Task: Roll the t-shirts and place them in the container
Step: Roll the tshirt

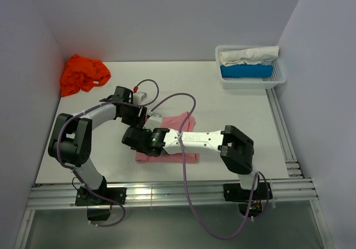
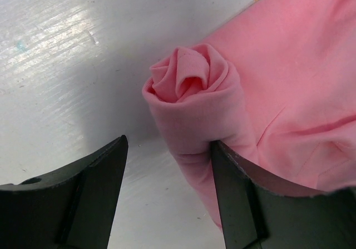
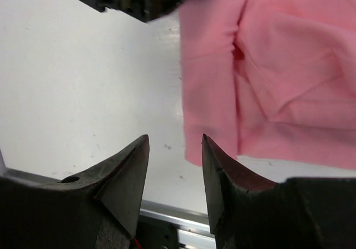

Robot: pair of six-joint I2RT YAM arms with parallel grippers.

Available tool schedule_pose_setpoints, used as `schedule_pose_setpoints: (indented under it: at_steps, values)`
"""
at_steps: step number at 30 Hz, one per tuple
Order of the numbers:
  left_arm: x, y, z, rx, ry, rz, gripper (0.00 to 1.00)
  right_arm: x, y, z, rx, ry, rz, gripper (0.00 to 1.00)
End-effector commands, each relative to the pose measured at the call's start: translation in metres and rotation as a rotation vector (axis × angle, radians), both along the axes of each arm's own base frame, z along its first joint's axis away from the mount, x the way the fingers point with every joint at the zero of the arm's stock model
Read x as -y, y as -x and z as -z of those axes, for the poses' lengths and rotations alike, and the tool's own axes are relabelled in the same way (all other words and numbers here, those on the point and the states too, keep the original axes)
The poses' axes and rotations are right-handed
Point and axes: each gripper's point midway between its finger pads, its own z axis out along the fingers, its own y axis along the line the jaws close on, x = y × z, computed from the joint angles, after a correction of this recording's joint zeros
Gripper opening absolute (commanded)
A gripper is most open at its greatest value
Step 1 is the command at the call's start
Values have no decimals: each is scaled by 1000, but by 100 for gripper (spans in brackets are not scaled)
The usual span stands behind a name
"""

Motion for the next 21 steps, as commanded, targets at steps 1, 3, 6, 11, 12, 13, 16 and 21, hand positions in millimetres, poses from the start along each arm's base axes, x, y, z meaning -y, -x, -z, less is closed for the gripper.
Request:
schedule_pose_setpoints:
  at_steps: [1, 3, 6, 11, 12, 13, 16, 21]
  values:
    - [1, -9, -12, 69, -10, -8, 67, 21, -14, 11, 63, 209, 15, 50]
    - [1, -9, -12, 68, -10, -4, 67, 12, -23, 16, 81, 226, 7, 50]
    - [1, -8, -11, 66, -15, -3, 67, 10, -37, 24, 121, 281, 19, 50]
    - [3, -8, -12, 68, -11, 5, 67, -8, -50, 17, 171, 301, 18, 50]
    - [3, -8, -12, 68, -13, 4, 67, -9, -52, 17, 178, 310, 22, 50]
    - [2, -7, -12, 67, -14, 3, 67, -9, -52, 17, 182, 316, 21, 50]
    - [3, -7, -11, 65, -11, 7, 67, -8, -52, 17, 189, 325, 29, 50]
    - [4, -7, -10, 61, -10, 10, 67, -9, -52, 23, 188, 345, 23, 50]
